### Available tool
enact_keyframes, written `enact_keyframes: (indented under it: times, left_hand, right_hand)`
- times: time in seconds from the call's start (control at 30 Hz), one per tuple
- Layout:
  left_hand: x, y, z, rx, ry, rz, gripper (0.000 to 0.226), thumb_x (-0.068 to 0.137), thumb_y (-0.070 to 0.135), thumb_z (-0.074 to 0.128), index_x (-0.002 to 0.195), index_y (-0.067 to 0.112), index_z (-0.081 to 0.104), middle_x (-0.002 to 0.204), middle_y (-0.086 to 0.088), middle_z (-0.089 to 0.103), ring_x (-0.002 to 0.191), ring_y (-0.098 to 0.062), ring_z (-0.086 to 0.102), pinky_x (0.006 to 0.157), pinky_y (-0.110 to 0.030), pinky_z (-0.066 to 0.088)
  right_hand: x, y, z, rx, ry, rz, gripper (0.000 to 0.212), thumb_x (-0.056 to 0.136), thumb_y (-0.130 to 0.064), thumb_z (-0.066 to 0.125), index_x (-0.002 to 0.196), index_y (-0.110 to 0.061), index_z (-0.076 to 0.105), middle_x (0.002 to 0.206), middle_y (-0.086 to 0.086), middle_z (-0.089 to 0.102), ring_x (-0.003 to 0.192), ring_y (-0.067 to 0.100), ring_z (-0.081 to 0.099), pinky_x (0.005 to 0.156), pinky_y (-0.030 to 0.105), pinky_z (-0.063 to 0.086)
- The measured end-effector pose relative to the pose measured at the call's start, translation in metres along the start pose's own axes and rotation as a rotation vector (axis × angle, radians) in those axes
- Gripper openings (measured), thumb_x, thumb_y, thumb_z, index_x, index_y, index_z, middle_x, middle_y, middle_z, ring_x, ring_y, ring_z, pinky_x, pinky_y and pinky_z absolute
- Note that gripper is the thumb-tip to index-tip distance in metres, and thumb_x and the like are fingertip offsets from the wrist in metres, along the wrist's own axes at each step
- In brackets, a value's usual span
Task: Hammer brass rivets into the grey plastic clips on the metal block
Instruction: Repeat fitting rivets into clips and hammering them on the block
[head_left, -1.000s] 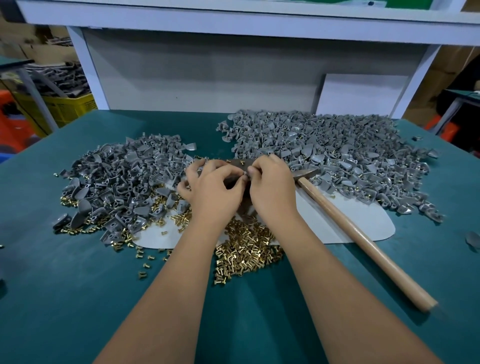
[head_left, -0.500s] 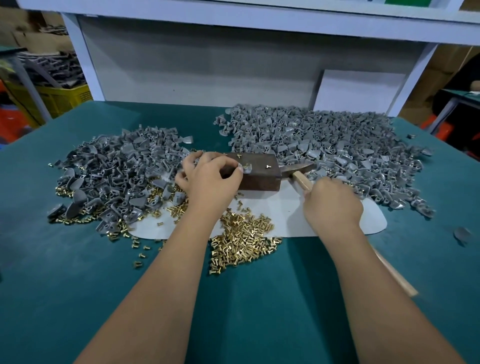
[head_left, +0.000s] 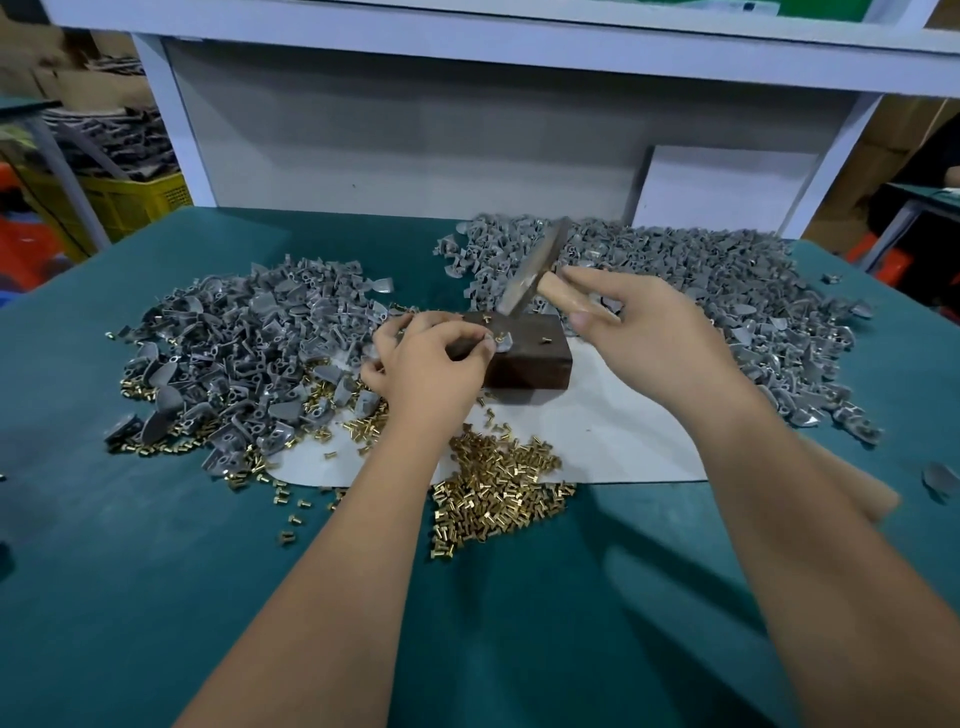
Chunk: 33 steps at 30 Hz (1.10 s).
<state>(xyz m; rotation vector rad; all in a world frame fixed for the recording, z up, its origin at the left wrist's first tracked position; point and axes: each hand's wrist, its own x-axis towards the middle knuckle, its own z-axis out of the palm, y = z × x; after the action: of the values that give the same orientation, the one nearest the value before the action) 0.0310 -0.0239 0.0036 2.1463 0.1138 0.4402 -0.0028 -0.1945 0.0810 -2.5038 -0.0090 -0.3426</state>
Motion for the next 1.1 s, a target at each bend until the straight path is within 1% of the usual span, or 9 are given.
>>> enact_keyframes:
  times: [0.17,0.3,0.4,0.57,0.67,0.8,0.87,0.97,1.1]
  left_hand:
    - [0.001,0.000,-0.001,0.013,0.000,-0.007,0.007,0.088,0.047,0.067,0.086,0.042,0.071,0.121,0.026,0.057,0.133,-0.011,0.019,0.101,-0.041,0.014]
    - [0.001,0.001,0.001,0.026,0.017,-0.018,0.008,0.087,0.048,0.067,0.080,0.044,0.069,0.121,0.027,0.059,0.133,-0.012,0.021,0.098,-0.041,0.014]
    - [0.002,-0.002,0.002,0.017,0.017,-0.016,0.010,0.087,0.049,0.068,0.078,0.045,0.067,0.121,0.027,0.058,0.132,-0.010,0.021,0.099,-0.042,0.015]
    - [0.002,-0.003,0.003,0.016,0.018,-0.011,0.008,0.087,0.047,0.068,0.080,0.043,0.068,0.124,0.026,0.057,0.132,-0.009,0.020,0.101,-0.042,0.014]
    - [0.001,-0.003,0.003,0.024,0.026,-0.012,0.008,0.087,0.047,0.068,0.080,0.043,0.068,0.124,0.026,0.057,0.132,-0.009,0.020,0.100,-0.042,0.015]
    - [0.001,-0.002,0.004,-0.014,0.040,-0.014,0.008,0.086,0.046,0.070,0.078,0.044,0.070,0.121,0.027,0.058,0.133,-0.011,0.021,0.103,-0.045,0.014]
    - [0.000,-0.003,0.004,-0.025,0.051,-0.012,0.009,0.085,0.046,0.071,0.076,0.044,0.069,0.120,0.027,0.059,0.134,-0.012,0.022,0.105,-0.048,0.014]
    - [-0.001,-0.005,0.006,0.002,0.084,0.031,0.007,0.085,0.047,0.072,0.082,0.041,0.074,0.119,0.024,0.061,0.133,-0.013,0.024,0.105,-0.049,0.014]
    - [-0.001,-0.006,0.009,0.027,0.132,0.060,0.011,0.084,0.047,0.073,0.084,0.037,0.076,0.114,0.024,0.064,0.132,-0.011,0.025,0.105,-0.047,0.014]
  right_hand:
    - [0.009,-0.011,0.010,-0.078,0.074,-0.014,0.040,0.096,-0.036,0.048,0.130,-0.057,0.045,0.116,-0.015,0.065,0.082,0.014,0.062,0.060,0.027,0.043]
    - [0.013,-0.011,0.003,-0.240,-0.076,-0.017,0.037,0.094,-0.039,0.051,0.124,-0.061,0.048,0.100,-0.015,0.065,0.061,0.004,0.052,0.049,0.023,0.033]
    - [0.015,-0.010,0.001,-0.204,0.013,-0.006,0.038,0.094,-0.039,0.050,0.126,-0.060,0.047,0.096,-0.019,0.065,0.060,0.004,0.052,0.048,0.022,0.032]
    - [0.009,-0.011,0.011,-0.250,0.051,-0.037,0.041,0.097,-0.036,0.048,0.132,-0.057,0.042,0.121,-0.013,0.064,0.102,0.022,0.061,0.067,0.031,0.043]
    - [0.005,-0.010,0.004,-0.311,-0.011,-0.023,0.041,0.095,-0.036,0.050,0.129,-0.058,0.044,0.119,-0.017,0.065,0.099,0.018,0.061,0.064,0.029,0.041]
    - [-0.002,-0.010,-0.002,-0.301,0.172,-0.063,0.042,0.098,-0.038,0.043,0.134,-0.059,0.037,0.120,-0.011,0.065,0.103,0.024,0.063,0.069,0.033,0.050]
    - [-0.006,-0.011,-0.001,-0.361,0.270,-0.135,0.044,0.099,-0.039,0.042,0.137,-0.059,0.031,0.113,-0.007,0.068,0.097,0.027,0.064,0.058,0.030,0.042]
    - [-0.014,-0.017,0.002,-0.496,0.358,-0.233,0.049,0.099,-0.037,0.043,0.139,-0.058,0.024,0.084,-0.003,0.064,0.064,0.023,0.051,0.044,0.021,0.022]
    - [-0.019,-0.022,0.005,-0.617,0.284,-0.285,0.067,0.097,-0.017,0.049,0.141,-0.057,0.018,0.075,-0.003,0.044,0.059,0.023,0.040,0.044,0.023,0.016]
